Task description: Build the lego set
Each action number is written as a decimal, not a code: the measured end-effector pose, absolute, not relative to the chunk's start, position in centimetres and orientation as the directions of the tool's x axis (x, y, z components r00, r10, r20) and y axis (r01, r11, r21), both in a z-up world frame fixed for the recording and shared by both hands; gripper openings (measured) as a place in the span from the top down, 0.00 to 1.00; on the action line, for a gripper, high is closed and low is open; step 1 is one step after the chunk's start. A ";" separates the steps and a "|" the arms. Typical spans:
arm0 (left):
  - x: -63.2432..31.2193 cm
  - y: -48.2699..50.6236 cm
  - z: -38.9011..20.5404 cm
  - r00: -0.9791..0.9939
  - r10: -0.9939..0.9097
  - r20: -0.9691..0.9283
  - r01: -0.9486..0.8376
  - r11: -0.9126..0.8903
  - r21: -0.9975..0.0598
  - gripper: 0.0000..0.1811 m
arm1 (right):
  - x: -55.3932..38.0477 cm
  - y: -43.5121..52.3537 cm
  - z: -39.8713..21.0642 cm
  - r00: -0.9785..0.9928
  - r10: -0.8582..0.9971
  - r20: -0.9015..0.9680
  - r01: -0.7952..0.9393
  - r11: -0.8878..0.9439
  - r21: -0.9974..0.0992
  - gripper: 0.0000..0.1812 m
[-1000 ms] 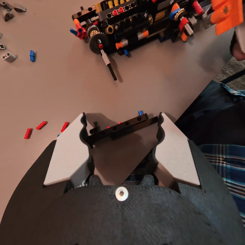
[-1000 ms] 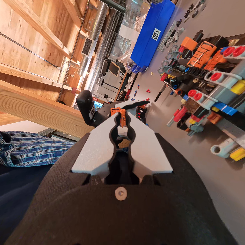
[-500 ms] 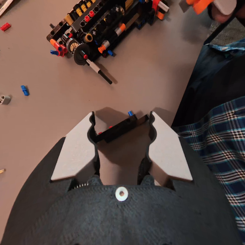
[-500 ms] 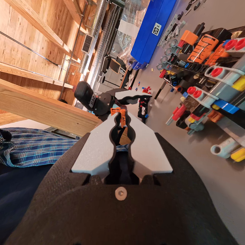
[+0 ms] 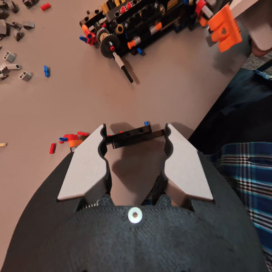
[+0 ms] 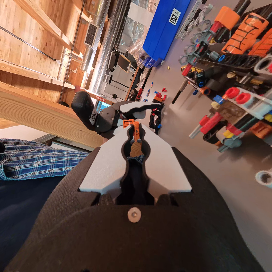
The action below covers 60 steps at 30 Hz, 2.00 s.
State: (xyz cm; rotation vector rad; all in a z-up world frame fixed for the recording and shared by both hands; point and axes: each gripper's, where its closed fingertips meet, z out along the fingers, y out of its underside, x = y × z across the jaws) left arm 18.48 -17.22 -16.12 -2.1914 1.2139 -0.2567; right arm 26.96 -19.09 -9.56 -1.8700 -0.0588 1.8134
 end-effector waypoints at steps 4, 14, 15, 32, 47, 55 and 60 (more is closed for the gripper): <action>18.4 -17.5 -16.1 0.558 -0.823 -0.110 -0.694 -0.389 -0.606 0.61 | 26.5 -19.2 -9.4 0.104 0.402 -0.910 -0.308 -0.857 -0.414 0.98; 18.8 -18.4 -13.8 0.431 -0.891 -0.140 -0.703 -0.234 -0.671 0.60 | 26.0 -18.9 -9.4 0.060 0.373 -0.926 -0.313 -0.874 -0.373 0.98; 19.5 -18.8 -13.2 0.421 -0.897 -0.135 -0.684 -0.217 -0.696 0.63 | 25.9 -18.9 -9.4 0.054 0.370 -0.927 -0.314 -0.875 -0.368 0.98; 24.1 -21.2 -10.0 0.447 -0.869 0.214 -0.358 -0.393 -0.847 0.89 | 23.7 -18.9 -9.4 0.091 0.419 -0.903 -0.234 -0.873 -0.428 0.97; 22.7 -20.3 -10.1 0.480 -0.855 0.198 -0.365 -0.399 -0.841 0.95 | 22.6 -18.8 -9.7 0.120 0.466 -0.877 -0.166 -0.861 -0.481 0.97; 21.6 -20.8 -10.8 0.444 -0.882 0.159 -0.447 -0.372 -0.813 0.96 | 21.7 -19.8 -10.7 0.194 0.529 -0.826 -0.040 -0.837 -0.545 0.95; 21.2 -21.1 -11.4 0.435 -0.888 0.152 -0.483 -0.372 -0.792 0.96 | 21.5 -20.1 -11.5 0.269 0.586 -0.765 0.037 -0.800 -0.599 0.92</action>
